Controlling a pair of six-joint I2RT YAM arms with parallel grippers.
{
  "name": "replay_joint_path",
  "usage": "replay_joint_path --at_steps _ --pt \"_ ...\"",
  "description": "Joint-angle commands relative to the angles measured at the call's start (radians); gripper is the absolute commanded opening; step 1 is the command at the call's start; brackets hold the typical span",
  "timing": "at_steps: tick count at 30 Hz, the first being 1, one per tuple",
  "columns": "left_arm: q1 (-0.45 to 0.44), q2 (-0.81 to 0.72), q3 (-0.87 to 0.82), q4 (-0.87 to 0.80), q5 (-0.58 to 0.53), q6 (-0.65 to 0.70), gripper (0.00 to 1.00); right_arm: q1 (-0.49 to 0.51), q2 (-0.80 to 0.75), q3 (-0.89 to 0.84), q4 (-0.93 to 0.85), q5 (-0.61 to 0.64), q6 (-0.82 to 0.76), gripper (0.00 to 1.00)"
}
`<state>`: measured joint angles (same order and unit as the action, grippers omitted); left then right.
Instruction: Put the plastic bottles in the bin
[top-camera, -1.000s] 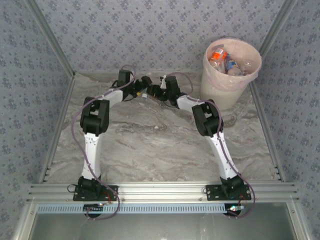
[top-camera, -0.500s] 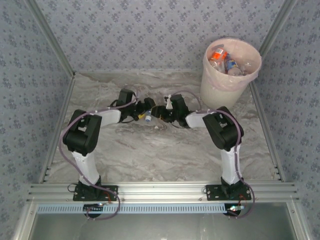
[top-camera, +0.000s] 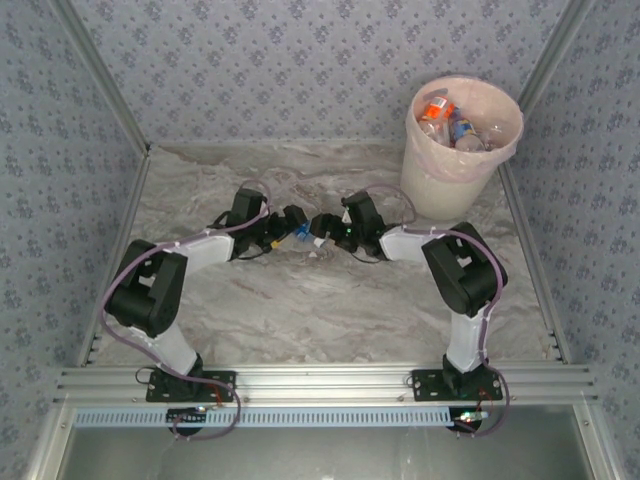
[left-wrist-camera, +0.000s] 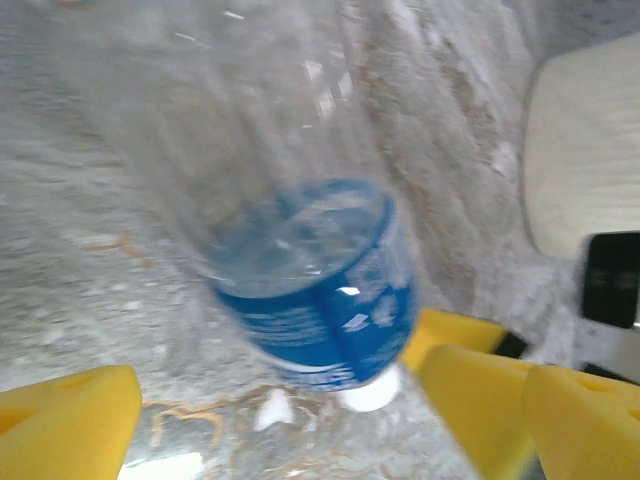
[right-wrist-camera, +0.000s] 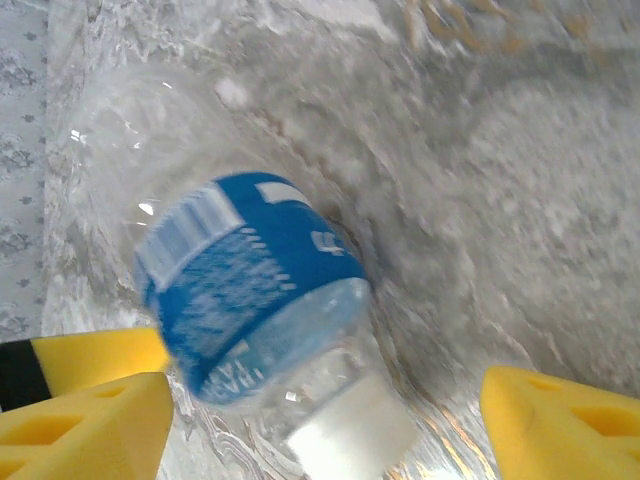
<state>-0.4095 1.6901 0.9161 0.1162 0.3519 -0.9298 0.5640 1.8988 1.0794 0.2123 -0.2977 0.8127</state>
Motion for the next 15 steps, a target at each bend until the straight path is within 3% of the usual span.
replay_joint_path --at_steps 1,6,12,15 --pt "0.039 -0.050 0.013 -0.108 -0.115 -0.016 0.98 0.014 0.020 0.164 -0.200 0.038 -0.194 0.86" --pt "0.104 -0.064 -0.040 -0.095 -0.127 -0.065 0.98 0.018 0.131 0.413 -0.485 0.028 -0.570 0.91" --pt "0.141 -0.113 -0.045 -0.232 -0.252 -0.075 0.98 0.030 0.296 0.707 -0.744 -0.006 -0.896 0.97" --pt "0.158 -0.113 -0.056 -0.257 -0.264 -0.085 0.98 0.048 0.365 0.818 -0.858 0.039 -1.009 0.97"
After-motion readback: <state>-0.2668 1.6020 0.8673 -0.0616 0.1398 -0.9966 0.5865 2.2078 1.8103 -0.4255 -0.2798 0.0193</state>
